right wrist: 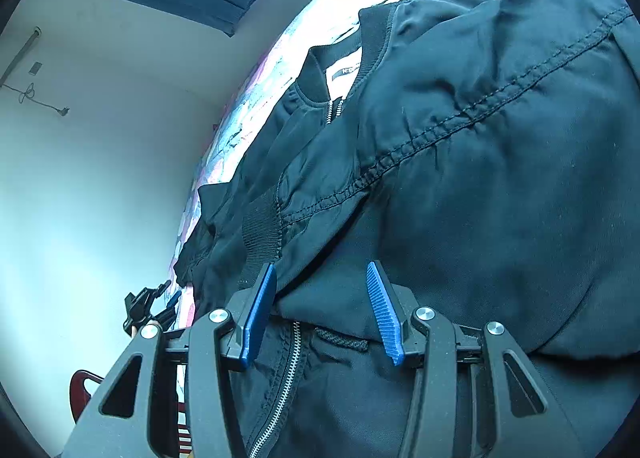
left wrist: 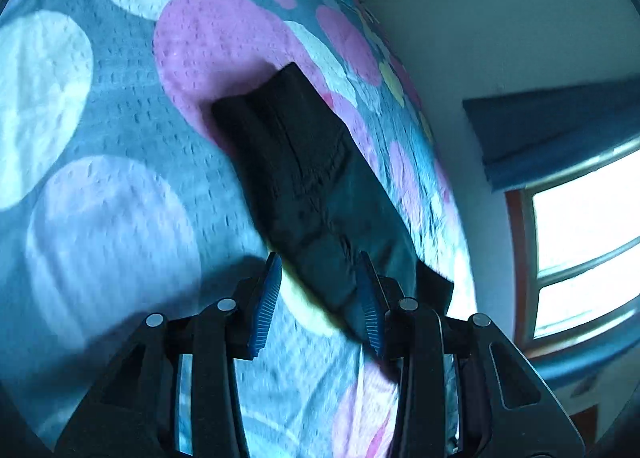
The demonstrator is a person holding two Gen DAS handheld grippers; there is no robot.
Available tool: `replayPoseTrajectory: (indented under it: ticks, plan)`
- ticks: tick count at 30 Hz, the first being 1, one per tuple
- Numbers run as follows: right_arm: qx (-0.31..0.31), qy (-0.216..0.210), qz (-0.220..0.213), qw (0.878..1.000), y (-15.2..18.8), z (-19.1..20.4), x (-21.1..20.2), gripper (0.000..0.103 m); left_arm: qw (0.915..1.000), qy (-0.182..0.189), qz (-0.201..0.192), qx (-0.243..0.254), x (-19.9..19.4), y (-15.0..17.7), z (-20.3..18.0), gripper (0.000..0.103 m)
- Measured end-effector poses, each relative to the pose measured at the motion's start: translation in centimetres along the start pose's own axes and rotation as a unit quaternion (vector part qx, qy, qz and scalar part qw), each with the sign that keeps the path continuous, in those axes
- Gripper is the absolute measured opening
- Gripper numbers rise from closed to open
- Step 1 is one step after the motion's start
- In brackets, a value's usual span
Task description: Fold small clothes
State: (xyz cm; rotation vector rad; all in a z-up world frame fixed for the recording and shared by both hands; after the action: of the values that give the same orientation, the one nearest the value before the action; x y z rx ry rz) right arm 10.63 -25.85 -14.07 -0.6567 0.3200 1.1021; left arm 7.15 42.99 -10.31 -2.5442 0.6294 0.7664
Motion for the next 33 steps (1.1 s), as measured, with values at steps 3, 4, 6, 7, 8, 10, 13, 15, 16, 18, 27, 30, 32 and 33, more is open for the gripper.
replayPoseTrajectory:
  ticks: [3,4,6,7,8,10,13,15,16,18,27,30,32,33]
  plan:
    - [0.001,0.0,-0.002,1.0,0.0,0.1,-0.2,0.048,0.9995,0.015,-0.001,-0.027,1.2,-1.2,0.7,0.037]
    - [0.001,0.0,-0.003,1.0,0.1,0.1,-0.2,0.048,0.9994,0.021,-0.004,-0.029,1.5,-1.5,0.6,0.036]
    - [0.001,0.001,-0.004,1.0,0.2,0.1,-0.4,0.048,0.9996,0.013,-0.003,-0.024,2.0,-1.9,0.5,0.035]
    - [0.0,0.0,-0.005,1.0,0.2,0.1,-0.5,0.048,0.9998,0.004,-0.001,-0.022,2.3,-2.1,0.6,0.031]
    - [0.001,0.0,-0.006,1.0,0.3,0.1,-0.5,0.048,0.9997,0.001,0.001,-0.023,2.3,-2.3,0.7,0.029]
    - [0.002,0.0,-0.007,1.0,0.3,0.1,-0.6,0.048,0.9997,0.004,-0.002,-0.024,2.1,-2.0,0.4,0.029]
    - [0.003,0.002,-0.009,1.0,0.4,0.1,-0.7,0.049,0.999,-0.022,-0.037,-0.007,0.4,-3.2,1.2,0.034]
    - [0.003,0.002,-0.01,1.0,0.4,0.2,-0.7,0.051,0.9984,-0.033,-0.044,0.007,0.1,-3.8,1.4,0.04]
    - [0.003,0.001,-0.011,1.0,0.4,0.3,-0.7,0.053,0.9987,-0.03,-0.041,0.006,0.2,-4.2,1.5,0.042]
    - [0.001,0.003,-0.012,1.0,0.5,0.5,-0.7,0.054,0.9991,-0.019,-0.036,0.009,1.0,-4.7,1.0,0.05]
    - [-0.005,0.005,-0.018,1.0,0.5,0.6,-0.6,0.056,0.9954,-0.074,-0.019,0.057,3.4,-6.3,-0.5,0.029]
    - [-0.008,0.005,-0.02,1.0,0.5,0.5,-0.7,0.056,0.995,-0.083,-0.022,0.051,2.9,-6.2,-0.5,0.014]
    - [-0.009,0.005,-0.02,1.0,0.4,0.6,-0.7,0.056,0.9925,-0.094,-0.04,0.067,1.8,-6.0,-1.7,0.01]
    - [-0.009,0.004,-0.02,1.0,0.4,0.5,-0.7,0.056,0.9905,-0.1,-0.052,0.079,0.9,-6.0,-2.9,0.01]
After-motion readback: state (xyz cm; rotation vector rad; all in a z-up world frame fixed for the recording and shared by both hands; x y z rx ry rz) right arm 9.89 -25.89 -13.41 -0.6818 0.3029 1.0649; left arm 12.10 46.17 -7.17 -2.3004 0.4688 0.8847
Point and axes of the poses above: each gripper's, at about its wrist camera, not at the fingertips, and x roughly the way its jaws point, z to its left, y to its underside, the point moved 6 cm from there along x, roughly the way its jaws point, and after that the axes turned 1 degree about z, right-handed, at the moved point
